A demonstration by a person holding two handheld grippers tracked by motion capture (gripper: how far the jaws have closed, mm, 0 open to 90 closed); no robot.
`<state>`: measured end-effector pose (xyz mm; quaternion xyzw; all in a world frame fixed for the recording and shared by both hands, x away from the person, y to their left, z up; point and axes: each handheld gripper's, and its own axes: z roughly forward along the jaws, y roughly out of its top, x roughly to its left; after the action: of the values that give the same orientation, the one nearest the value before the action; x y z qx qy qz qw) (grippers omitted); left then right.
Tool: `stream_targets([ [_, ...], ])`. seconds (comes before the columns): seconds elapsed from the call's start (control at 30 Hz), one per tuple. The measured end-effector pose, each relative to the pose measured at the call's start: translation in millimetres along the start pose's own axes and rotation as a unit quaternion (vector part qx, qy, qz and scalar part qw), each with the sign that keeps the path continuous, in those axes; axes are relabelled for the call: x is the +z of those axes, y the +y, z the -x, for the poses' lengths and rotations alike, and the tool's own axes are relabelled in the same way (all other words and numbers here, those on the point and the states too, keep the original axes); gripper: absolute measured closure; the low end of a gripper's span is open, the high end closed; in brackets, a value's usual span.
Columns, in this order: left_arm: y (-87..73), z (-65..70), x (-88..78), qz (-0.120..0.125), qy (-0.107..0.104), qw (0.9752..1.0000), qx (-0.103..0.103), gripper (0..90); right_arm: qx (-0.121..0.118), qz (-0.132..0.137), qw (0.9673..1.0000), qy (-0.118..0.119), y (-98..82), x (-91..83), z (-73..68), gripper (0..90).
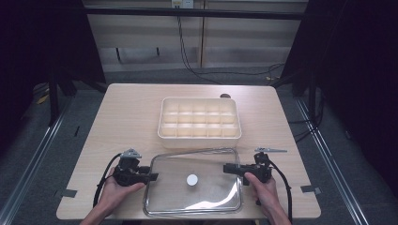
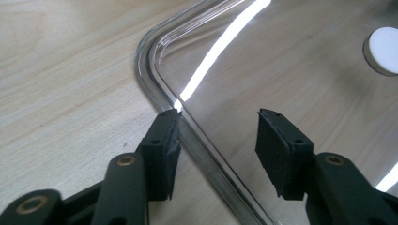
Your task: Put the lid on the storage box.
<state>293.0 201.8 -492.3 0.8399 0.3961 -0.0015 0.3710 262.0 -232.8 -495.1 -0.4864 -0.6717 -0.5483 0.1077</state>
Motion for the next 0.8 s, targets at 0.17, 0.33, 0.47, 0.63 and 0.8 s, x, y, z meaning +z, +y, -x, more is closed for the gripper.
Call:
stream_targets([
  [0.17, -0.5, -1.3, -2.2, -0.001, 0.003, 0.9999, -0.015, 38.6, -0.010, 0.007, 0.9999, 0.005, -0.2, -1.2, -1.0, 69.5],
  [0.33, -3.3, -8.6, -6.4, 0.006, -0.008, 0.9992, -0.038, 32.6, -0.016, 0.011, 0.9998, 0.005, -0.1, -2.9, -2.3, 69.4],
  [0.47, -2.7, -8.9, -5.1, 0.006, -0.019, 0.9992, -0.034, 27.5, -0.036, 0.019, 0.9992, 0.006, 1.1, -6.4, -4.8, 69.4],
  [0.63, -1.1, -11.3, -2.7, 0.011, -0.037, 0.9984, -0.042, 25.7, -0.051, 0.023, 0.9984, 0.005, 2.2, -9.5, -8.1, 69.4],
  [0.8, 2.4, -11.6, 2.6, 0.010, -0.067, 0.9967, -0.044, 29.1, -0.065, 0.025, 0.9975, 0.007, 3.9, -10.1, -10.4, 69.4],
])
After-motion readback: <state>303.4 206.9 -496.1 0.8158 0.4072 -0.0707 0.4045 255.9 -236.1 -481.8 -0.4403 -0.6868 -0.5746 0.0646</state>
